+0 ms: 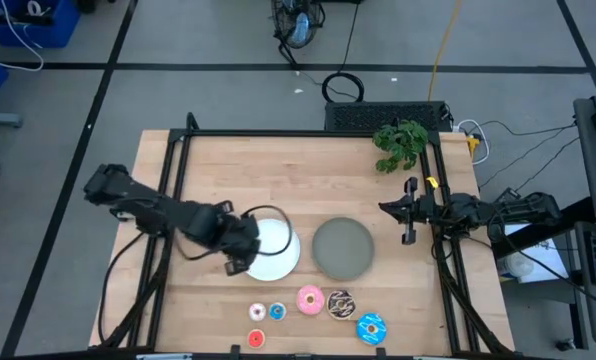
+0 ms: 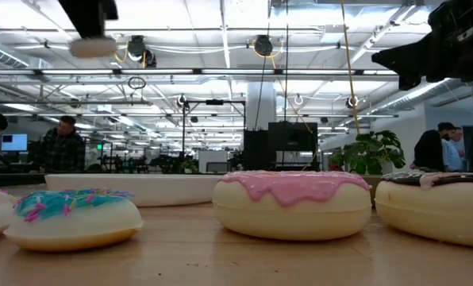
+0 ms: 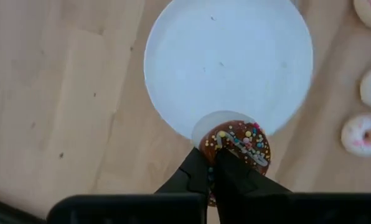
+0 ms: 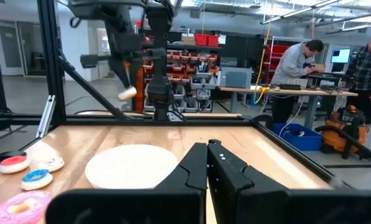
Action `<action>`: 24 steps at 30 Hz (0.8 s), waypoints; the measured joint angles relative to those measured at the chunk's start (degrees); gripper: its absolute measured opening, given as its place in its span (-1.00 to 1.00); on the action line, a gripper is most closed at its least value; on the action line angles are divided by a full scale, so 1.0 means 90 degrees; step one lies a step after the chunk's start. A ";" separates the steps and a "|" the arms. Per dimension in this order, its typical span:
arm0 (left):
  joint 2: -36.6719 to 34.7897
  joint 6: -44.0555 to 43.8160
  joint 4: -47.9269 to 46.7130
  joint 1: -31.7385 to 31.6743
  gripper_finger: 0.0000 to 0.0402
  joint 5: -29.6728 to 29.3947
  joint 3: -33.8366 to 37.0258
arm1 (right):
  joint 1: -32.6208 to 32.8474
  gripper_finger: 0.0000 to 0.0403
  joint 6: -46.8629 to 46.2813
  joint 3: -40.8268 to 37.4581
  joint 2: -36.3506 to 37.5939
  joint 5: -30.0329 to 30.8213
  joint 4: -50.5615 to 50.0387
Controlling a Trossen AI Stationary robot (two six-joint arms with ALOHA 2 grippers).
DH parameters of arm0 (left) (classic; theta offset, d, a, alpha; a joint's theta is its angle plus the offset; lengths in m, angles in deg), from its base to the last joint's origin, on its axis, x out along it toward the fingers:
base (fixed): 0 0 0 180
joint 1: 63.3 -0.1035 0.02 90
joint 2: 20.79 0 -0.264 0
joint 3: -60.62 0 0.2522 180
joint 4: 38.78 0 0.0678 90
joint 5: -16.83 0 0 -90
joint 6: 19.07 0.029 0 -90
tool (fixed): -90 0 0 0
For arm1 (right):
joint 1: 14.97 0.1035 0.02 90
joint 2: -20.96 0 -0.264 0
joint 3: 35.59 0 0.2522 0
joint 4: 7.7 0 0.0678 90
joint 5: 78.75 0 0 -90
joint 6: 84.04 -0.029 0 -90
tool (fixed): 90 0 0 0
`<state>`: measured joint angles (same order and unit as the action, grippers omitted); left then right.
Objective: Pick & Place donuts
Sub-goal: Put the small brown donut on the white plate
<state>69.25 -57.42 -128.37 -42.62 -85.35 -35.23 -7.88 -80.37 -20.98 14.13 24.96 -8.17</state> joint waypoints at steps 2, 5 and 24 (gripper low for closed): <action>0.0271 0.0186 -0.0007 -0.0258 -0.91 0.0203 0.0000 | 0.0000 -1.00 0.0006 0.0001 0.0000 0.0000 -0.0040; 0.0724 0.0631 0.0046 -0.0540 -0.92 0.0360 0.0002 | 0.0000 -1.00 0.0011 0.0001 -0.0012 0.0000 -0.0045; 0.2195 0.2782 0.1923 -0.1673 -0.90 0.0739 0.0000 | 0.0000 -1.00 0.0074 -0.0002 -0.0029 -0.0002 -0.0050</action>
<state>89.00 -32.38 -111.06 -57.68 -78.70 -35.23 -7.88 -79.70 -20.99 13.87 24.94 -8.62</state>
